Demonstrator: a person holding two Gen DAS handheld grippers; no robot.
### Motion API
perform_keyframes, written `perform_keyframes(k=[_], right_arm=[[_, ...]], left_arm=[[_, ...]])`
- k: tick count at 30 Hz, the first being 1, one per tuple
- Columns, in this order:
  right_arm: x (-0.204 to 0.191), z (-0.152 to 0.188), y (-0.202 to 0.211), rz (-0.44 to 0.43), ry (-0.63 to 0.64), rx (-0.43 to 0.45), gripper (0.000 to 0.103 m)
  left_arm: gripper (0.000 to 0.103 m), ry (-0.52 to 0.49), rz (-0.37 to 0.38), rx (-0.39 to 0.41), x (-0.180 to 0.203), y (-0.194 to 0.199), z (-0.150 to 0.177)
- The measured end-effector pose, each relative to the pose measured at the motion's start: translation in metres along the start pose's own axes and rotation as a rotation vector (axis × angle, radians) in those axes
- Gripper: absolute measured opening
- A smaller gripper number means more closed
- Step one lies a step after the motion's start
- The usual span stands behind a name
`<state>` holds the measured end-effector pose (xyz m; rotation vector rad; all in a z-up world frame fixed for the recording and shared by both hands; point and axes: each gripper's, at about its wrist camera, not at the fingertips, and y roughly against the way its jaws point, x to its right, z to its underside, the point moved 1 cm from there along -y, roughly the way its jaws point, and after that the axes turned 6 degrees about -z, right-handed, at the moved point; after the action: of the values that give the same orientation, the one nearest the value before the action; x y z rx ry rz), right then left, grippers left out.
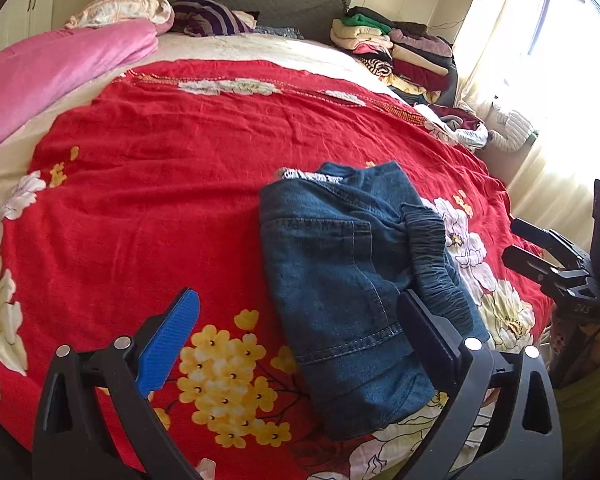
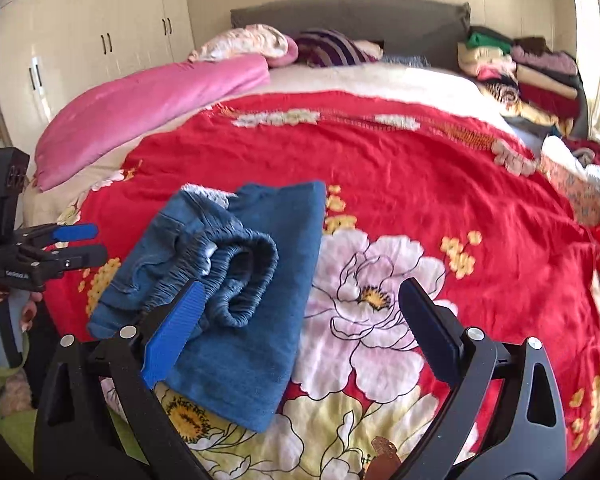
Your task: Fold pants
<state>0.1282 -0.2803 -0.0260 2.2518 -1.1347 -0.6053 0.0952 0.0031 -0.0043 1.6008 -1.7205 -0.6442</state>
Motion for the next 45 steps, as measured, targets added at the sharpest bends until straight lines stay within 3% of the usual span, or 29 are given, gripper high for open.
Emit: perform_keyframes(k=[2, 12, 19, 24, 26, 27, 29, 30, 32, 34, 37, 45], right_arm=[[0.004, 0.002, -0.008, -0.008, -0.015, -0.022, 0.089], [0.022, 0.003, -0.050, -0.112, -0.092, -0.132, 0.052], [0.021, 0.006, -0.082, -0.196, -0.120, -0.201, 0.049], [0.020, 0.005, -0.089, -0.219, -0.107, -0.197, 0.050], [0.019, 0.005, -0.090, -0.227, -0.101, -0.191, 0.050], [0.019, 0.005, -0.090, -0.228, -0.098, -0.187, 0.050], [0.019, 0.006, -0.091, -0.231, -0.098, -0.182, 0.050], [0.019, 0.006, -0.090, -0.233, -0.099, -0.180, 0.050], [0.017, 0.006, -0.089, -0.242, -0.091, -0.179, 0.041], [0.009, 0.006, -0.086, -0.268, -0.058, -0.176, 0.019], [-0.003, 0.003, -0.081, -0.252, -0.012, -0.162, 0.011], [-0.031, -0.011, -0.053, -0.222, 0.094, -0.077, 0.009]], left_arm=[[0.098, 0.002, 0.001, -0.014, 0.002, -0.007, 0.002], [0.098, 0.037, 0.029, -0.082, 0.005, -0.042, 0.004], [0.097, 0.032, 0.050, -0.082, 0.010, -0.058, 0.001], [0.096, 0.027, 0.076, -0.080, 0.018, -0.064, -0.002], [0.092, 0.023, 0.088, -0.079, 0.022, -0.066, -0.003], [0.083, 0.023, 0.096, -0.078, 0.024, -0.066, -0.003], [0.081, 0.022, 0.099, -0.076, 0.026, -0.067, -0.004], [0.074, 0.019, 0.097, -0.074, 0.027, -0.067, -0.004], [0.066, 0.013, 0.089, -0.066, 0.028, -0.066, -0.005], [0.054, -0.007, 0.086, -0.058, 0.032, -0.062, -0.006], [0.044, -0.024, 0.083, -0.044, 0.035, -0.056, -0.007], [0.038, -0.022, 0.106, 0.011, 0.035, -0.032, -0.016]])
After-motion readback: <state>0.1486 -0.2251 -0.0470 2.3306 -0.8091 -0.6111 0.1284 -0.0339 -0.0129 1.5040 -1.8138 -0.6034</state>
